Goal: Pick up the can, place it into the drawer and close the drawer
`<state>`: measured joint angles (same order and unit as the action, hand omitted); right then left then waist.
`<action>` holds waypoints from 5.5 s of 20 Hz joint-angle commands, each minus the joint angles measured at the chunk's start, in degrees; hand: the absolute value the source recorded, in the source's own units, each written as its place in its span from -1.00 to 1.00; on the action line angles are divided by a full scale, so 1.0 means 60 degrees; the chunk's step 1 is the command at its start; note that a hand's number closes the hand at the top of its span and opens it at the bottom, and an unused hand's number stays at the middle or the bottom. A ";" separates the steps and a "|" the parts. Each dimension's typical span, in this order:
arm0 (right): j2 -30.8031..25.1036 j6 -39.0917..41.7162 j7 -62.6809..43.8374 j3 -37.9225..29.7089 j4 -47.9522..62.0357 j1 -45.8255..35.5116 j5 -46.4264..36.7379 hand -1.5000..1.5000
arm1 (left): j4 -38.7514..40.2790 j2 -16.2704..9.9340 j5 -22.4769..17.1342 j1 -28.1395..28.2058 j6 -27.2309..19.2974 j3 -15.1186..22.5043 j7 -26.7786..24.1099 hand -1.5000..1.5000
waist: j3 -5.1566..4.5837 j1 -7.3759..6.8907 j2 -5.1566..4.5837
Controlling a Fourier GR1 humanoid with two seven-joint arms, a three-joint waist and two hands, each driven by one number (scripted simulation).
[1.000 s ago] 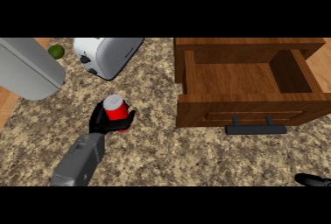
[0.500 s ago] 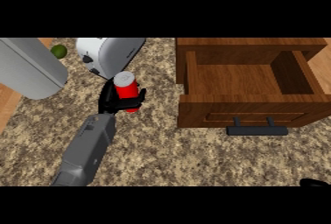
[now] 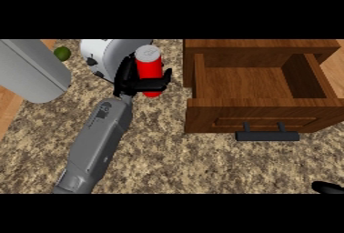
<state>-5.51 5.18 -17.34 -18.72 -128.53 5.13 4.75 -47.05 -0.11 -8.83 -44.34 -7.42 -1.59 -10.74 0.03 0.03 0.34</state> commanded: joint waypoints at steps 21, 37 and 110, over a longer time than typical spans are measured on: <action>-0.0151 -0.0099 -0.0694 0.0041 -0.0637 -0.0355 0.0162 -1.00 | 0.1425 0.0018 -0.0929 -0.5806 -0.2655 0.1391 0.3712 1.00 | 0.0003 0.0396 -0.0112; -0.0413 0.0043 -0.0250 0.0039 0.0352 -0.1096 0.0225 -1.00 | 0.4076 0.0018 -0.2573 -0.7800 -0.4178 0.3115 0.3081 1.00 | 0.0033 0.1003 -0.0274; -0.1034 -0.7305 0.3451 0.2400 1.7569 -1.1717 -1.1063 -1.00 | 0.2194 -0.2279 -0.3551 -0.6447 -0.3737 0.3195 0.3741 -1.00 | 0.0008 -0.1008 -0.0257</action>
<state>-10.54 -36.24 3.49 -2.60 -26.77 -59.72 -61.50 -31.99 -12.56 -30.27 -82.67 -30.35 17.41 8.89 0.10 -5.21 -0.94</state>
